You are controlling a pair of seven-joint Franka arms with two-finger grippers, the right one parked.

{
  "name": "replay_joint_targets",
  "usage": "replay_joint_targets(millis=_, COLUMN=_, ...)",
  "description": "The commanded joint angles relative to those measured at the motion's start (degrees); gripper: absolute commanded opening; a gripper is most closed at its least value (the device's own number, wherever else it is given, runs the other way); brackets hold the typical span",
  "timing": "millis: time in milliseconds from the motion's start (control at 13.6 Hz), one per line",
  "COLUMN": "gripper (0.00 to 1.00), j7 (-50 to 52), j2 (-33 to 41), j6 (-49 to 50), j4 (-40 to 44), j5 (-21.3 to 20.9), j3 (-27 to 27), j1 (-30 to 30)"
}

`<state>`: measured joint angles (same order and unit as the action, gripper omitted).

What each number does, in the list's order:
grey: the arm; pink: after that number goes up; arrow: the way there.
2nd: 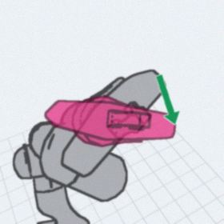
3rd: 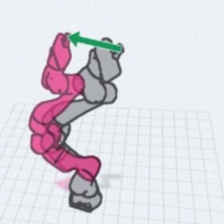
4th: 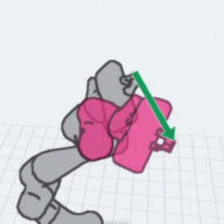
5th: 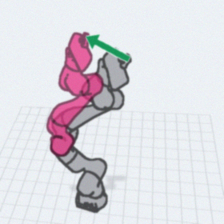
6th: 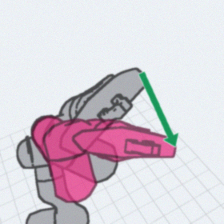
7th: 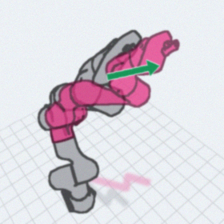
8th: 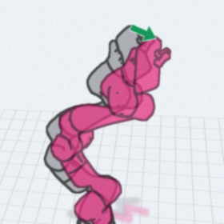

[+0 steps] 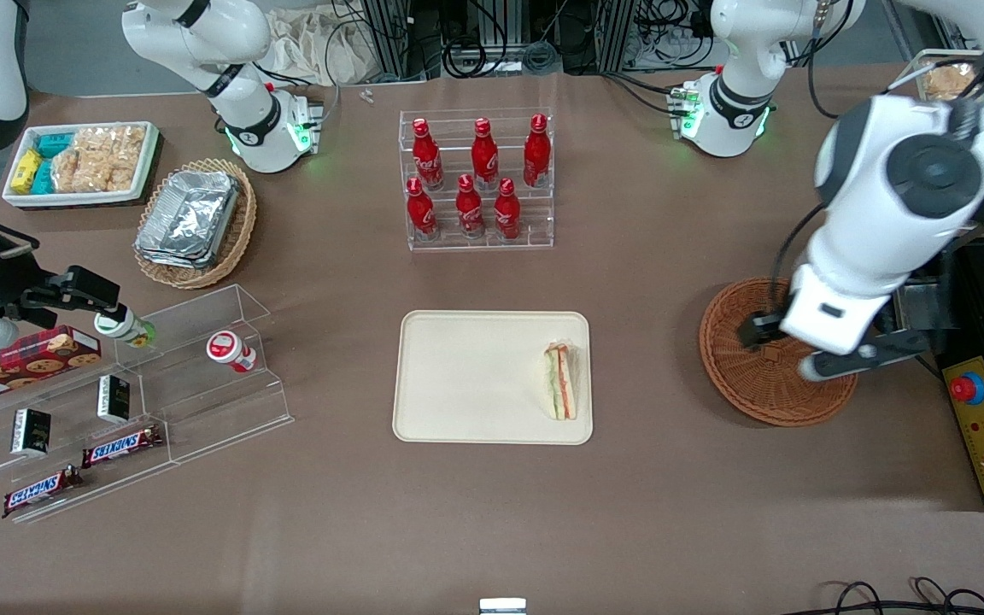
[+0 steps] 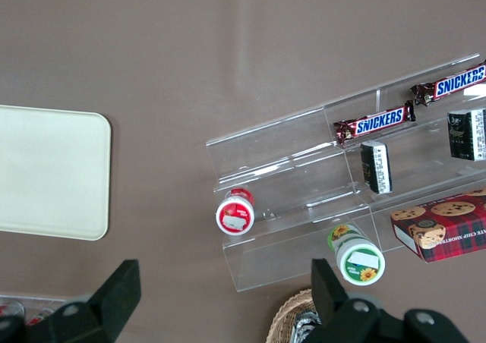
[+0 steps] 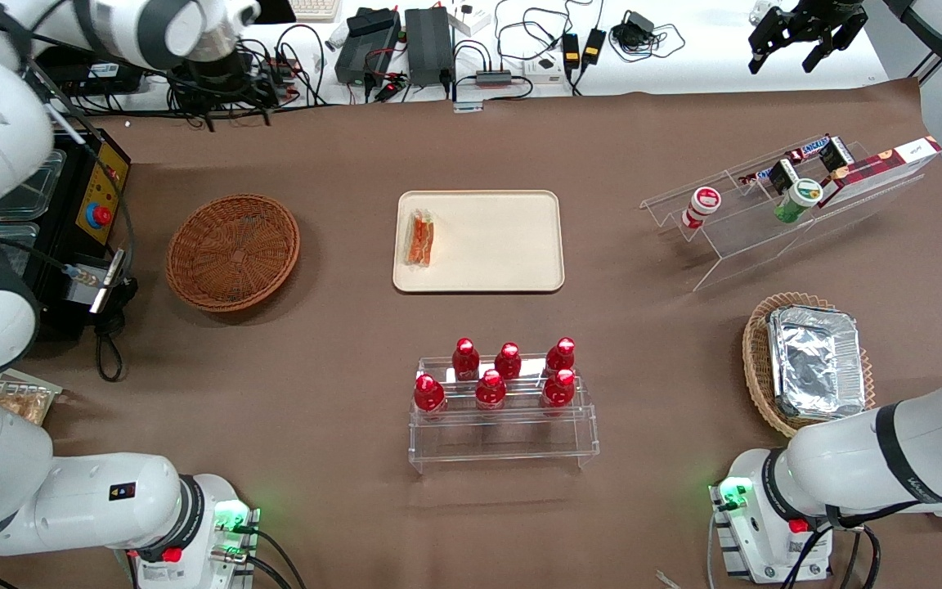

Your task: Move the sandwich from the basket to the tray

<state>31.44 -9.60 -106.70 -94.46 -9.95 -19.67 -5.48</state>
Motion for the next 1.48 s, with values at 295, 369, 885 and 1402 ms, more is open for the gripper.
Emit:
replay_joint_targets(millis=295, gripper=1.00, j7=-1.47, j2=4.59, j6=1.32, j4=-4.50, j5=2.65, j3=0.95, j1=-1.82)
replay_joint_targets(millis=369, gripper=1.00, j7=-1.38, j2=4.76, j6=1.76, j4=-4.41, j5=2.65, j3=0.95, j1=-1.82)
replay_joint_targets(millis=885, gripper=1.00, j7=-9.00, j2=6.61, j6=1.14, j4=-6.52, j5=4.05, j3=2.26, j1=-1.99)
replay_joint_targets(millis=1402, gripper=1.00, j7=-24.31, j2=6.53, j6=4.64, j4=-3.56, j5=8.28, j3=20.28, j1=8.91)
